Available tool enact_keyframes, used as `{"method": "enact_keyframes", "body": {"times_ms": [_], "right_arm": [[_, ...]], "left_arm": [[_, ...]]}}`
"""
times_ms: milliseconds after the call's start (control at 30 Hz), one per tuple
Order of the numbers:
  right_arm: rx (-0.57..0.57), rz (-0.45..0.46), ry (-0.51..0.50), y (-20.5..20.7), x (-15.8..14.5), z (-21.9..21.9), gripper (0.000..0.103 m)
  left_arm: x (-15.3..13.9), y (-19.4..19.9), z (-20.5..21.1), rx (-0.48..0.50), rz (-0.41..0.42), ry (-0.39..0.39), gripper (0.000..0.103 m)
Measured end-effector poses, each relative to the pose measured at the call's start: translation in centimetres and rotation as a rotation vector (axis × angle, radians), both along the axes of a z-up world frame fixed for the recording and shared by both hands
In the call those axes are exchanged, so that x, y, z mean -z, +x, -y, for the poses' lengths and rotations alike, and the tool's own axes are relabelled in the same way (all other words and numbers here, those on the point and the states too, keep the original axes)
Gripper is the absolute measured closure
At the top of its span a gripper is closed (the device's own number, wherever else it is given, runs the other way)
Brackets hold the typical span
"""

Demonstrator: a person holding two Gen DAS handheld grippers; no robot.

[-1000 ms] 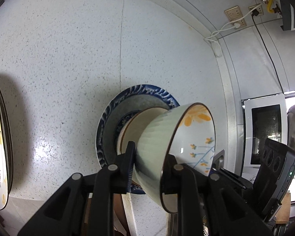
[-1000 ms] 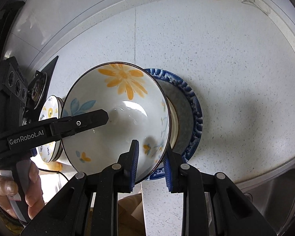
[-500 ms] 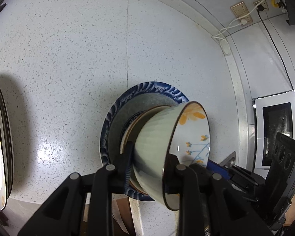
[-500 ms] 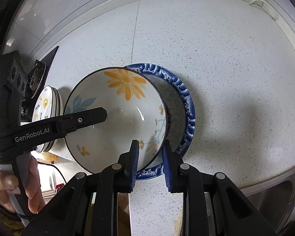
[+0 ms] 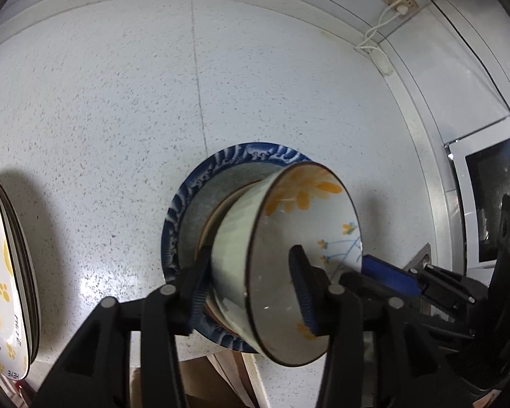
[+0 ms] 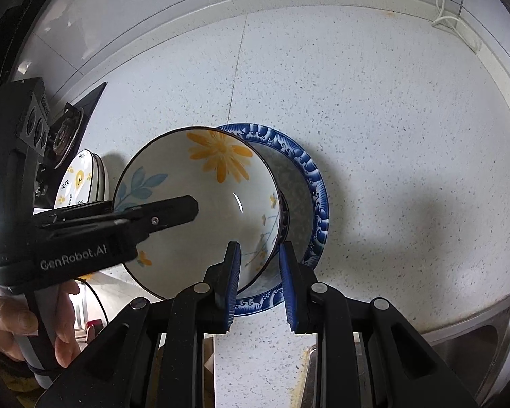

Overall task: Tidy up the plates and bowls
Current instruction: 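Carry the flower bowl over the brown-rimmed bowl and lower it with both grippers, then open both grippers and lift them off the nested bowls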

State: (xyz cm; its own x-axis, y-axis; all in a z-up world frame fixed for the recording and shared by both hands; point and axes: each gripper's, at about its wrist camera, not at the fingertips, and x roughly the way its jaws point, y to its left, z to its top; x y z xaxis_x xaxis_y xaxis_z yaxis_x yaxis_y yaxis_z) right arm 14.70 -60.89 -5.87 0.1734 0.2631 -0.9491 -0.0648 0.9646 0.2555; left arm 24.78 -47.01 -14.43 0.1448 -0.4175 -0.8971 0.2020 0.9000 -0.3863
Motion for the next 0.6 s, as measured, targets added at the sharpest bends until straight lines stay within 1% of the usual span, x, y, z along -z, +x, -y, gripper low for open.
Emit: {"method": "enact_keyframes", "body": {"times_ms": [100,200,367,400,500,600], "right_arm": [[0.001,0.013,-0.005,-0.1,-0.2,0.1,0.082],[0.004,0.024,-0.006,-0.2,-0.4,0.2,0.082],[0.010,0.059,-0.018,-0.6,-0.9,0.2,0.082],[0.011,0.066,-0.018,-0.7,-1.1,0.3,0.082],[0.020,0.090,-0.017,-0.9,-1.5,0.4,0.082],[0.031,0.113,-0.012,-1.2,-2.0,0.5,0.082]], "left_arm": [[-0.5,-0.3,0.7,0.024,0.035,0.021,0.046],[-0.9,-0.4,0.8,0.037,0.056,0.017,0.041],[-1.5,-0.4,0.2,0.025,0.083,-0.014,0.039],[-1.6,-0.4,0.1,0.020,0.089,-0.013,0.037],[-2.5,-0.6,-0.5,0.012,0.142,-0.029,0.036],[-3.6,-0.6,-1.0,0.013,0.164,-0.059,0.035]]}}
